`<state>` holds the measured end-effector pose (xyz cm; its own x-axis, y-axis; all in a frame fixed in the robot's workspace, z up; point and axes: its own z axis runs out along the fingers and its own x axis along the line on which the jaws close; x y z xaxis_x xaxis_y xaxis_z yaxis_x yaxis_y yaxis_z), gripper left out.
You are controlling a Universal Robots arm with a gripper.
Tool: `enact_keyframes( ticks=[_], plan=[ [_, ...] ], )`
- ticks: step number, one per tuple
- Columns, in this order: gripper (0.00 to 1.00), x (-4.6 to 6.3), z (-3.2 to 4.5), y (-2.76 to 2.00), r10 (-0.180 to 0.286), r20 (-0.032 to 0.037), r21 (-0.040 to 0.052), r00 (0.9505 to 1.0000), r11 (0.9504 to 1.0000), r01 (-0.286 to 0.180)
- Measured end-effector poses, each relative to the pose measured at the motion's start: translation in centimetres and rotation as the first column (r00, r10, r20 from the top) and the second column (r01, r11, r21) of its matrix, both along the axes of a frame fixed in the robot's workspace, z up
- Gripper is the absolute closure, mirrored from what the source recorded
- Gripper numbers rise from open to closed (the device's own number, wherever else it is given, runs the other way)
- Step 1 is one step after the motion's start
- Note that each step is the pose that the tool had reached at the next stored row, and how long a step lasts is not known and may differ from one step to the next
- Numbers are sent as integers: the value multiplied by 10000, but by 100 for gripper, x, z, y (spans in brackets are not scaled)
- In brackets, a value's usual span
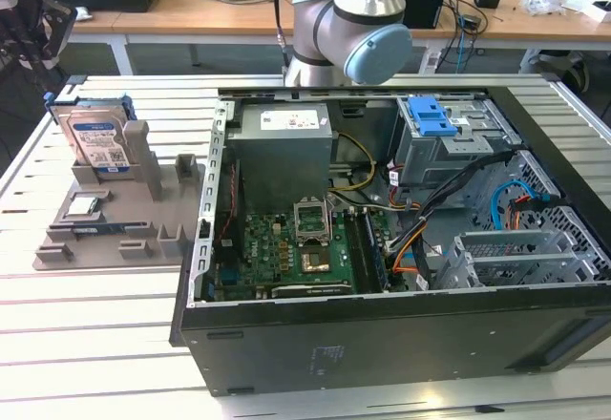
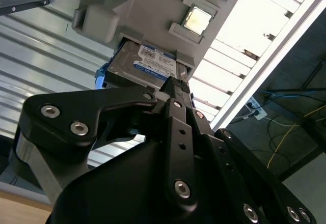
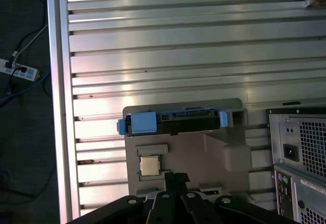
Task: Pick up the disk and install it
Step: 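Reach for the disk, then pick up the disk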
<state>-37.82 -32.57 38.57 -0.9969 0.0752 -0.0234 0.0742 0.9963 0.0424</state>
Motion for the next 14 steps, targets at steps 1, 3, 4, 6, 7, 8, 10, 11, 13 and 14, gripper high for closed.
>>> enact_keyframes(
  ticks=[1, 3, 4, 6, 7, 8, 10, 11, 13, 14],
  plan=[
    [89, 0, 0, 0, 0, 1, 0, 10000, 10000, 0],
    [89, 0, 0, 0, 0, 1, 0, 10000, 10000, 0],
    [89, -1, 0, 0, 0, 1, 0, 10000, 10000, 0],
    [89, -1, 0, 0, 0, 1, 0, 10000, 10000, 0],
    [89, -1, 0, 0, 0, 1, 0, 10000, 10000, 0],
    [89, -1, 0, 0, 0, 0, 0, 10000, 10000, 0],
    [89, -2, 0, 0, 0, 1, 0, 10000, 10000, 0],
    [89, -2, 0, 0, 0, 1, 0, 10000, 10000, 0],
    [89, -3, 0, 0, 108, 0, 0, 9999, 9999, -108],
    [89, -3, 0, 0, 211, 0, 0, 9998, 9998, -211]
  ],
)
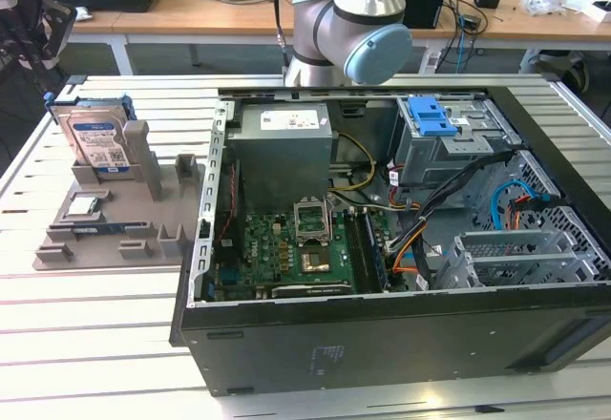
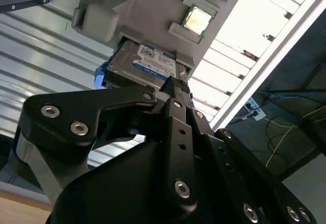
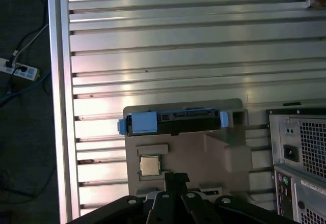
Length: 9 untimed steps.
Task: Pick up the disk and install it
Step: 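Pick up the disk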
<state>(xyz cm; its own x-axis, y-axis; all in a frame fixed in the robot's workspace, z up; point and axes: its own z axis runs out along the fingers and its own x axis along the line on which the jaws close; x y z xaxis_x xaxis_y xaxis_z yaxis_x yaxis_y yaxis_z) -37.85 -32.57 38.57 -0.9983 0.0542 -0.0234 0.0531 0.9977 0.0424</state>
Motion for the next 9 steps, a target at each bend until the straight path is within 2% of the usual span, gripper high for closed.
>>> enact_keyframes(
  ticks=[1, 3, 7, 8, 9],
  plan=[
    [89, 0, 0, 0, 433, 0, 0, 9991, 9991, -433],
    [89, 0, 0, 0, 792, 1, 0, 9969, 9969, -792],
    [89, 1, 0, 0, 1631, 1, 0, 9866, 9866, -1631],
    [89, 1, -1, 0, 1996, 1, 0, 9799, 9799, -1996],
    [89, 1, -1, 0, 2394, 1, 0, 9709, 9709, -2394]
  ],
)
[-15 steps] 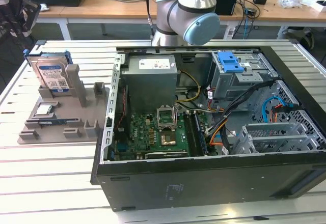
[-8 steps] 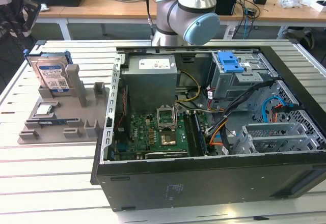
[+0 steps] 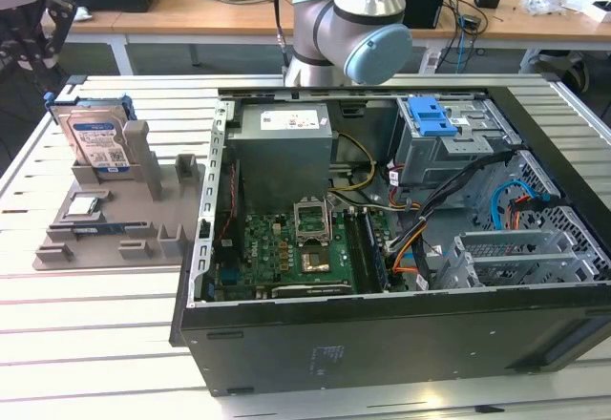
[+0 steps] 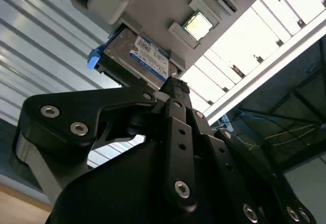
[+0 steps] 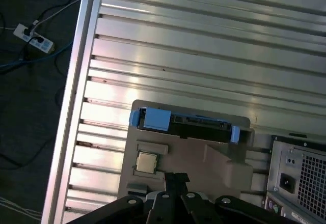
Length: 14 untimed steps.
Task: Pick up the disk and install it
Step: 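Pick up the disk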
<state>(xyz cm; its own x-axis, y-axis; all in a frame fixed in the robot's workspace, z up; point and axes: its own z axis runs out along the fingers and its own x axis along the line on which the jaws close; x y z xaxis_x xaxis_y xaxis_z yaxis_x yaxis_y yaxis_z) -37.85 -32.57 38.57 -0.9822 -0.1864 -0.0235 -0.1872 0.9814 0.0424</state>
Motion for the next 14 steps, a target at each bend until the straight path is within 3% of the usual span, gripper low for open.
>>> enact_keyframes(
  ticks=[2, 6, 9, 14],
  plan=[
    [89, 0, 0, 0, 611, 0, 0, 9981, 9981, -611],
    [89, 0, 0, 0, 1281, 0, 0, 9918, 9918, -1281],
    [89, 0, 0, 0, 1952, 0, 0, 9808, 9808, -1952],
    [89, 0, 0, 0, 2637, 1, 0, 9646, 9646, -2637]
  ],
)
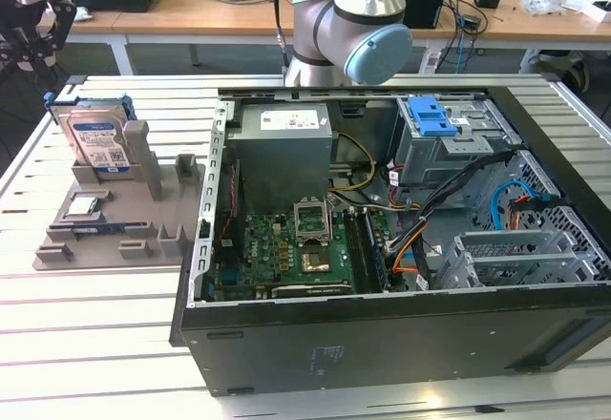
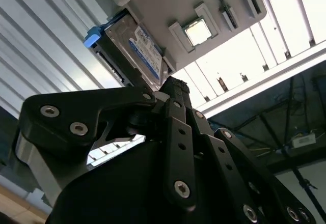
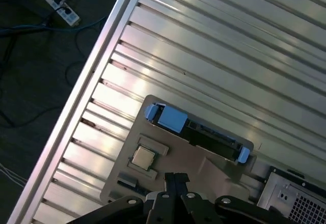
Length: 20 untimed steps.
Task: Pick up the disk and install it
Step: 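Pick up the disk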
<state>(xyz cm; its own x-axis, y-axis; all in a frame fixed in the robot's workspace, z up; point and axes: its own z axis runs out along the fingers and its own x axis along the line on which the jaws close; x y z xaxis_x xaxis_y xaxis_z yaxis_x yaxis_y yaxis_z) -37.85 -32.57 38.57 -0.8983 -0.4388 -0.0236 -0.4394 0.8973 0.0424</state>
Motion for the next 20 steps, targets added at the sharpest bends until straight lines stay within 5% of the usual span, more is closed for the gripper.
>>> enact_keyframes(
  ticks=[7, 13, 15, 20],
  plan=[
    [89, 0, 0, 0, 966, -1, 0, 9953, 9953, -966],
    [89, 0, 0, 0, 1710, -1, 0, 9853, 9853, -1710],
    [89, 0, 0, 0, 1953, 0, 0, 9807, 9807, -1953],
    [89, 0, 0, 0, 2841, -1, 0, 9588, 9588, -2841]
  ],
)
